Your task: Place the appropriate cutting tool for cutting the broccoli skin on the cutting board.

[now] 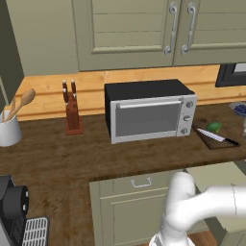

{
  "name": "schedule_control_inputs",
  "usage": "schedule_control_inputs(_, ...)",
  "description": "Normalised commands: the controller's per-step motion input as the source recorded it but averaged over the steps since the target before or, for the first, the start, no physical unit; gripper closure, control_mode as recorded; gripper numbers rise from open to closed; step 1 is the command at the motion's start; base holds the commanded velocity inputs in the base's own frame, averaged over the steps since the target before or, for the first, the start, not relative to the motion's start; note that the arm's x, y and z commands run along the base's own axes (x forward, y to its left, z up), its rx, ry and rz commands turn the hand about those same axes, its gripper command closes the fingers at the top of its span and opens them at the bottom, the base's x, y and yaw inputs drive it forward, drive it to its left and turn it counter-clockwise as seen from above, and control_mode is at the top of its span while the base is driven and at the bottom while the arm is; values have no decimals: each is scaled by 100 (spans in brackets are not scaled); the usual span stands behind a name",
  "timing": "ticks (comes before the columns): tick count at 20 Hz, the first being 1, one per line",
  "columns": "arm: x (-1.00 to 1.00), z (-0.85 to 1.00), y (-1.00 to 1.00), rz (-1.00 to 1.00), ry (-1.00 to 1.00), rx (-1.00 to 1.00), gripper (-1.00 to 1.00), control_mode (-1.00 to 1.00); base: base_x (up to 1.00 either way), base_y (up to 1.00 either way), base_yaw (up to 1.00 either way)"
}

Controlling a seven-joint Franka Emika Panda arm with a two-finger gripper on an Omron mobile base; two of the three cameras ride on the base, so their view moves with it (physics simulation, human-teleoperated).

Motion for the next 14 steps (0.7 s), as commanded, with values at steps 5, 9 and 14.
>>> schedule_control_inputs(5, -79, 26, 55, -11, -2, -3, -100, -100, 0, 0, 0)
schedule_control_inputs(9, -68, 30, 67, -10, 0, -5, -100, -100, 0, 0, 0)
schedule_control_inputs(14, -42, 46, 82, -11, 0, -10, -100, -100, 0, 0, 0)
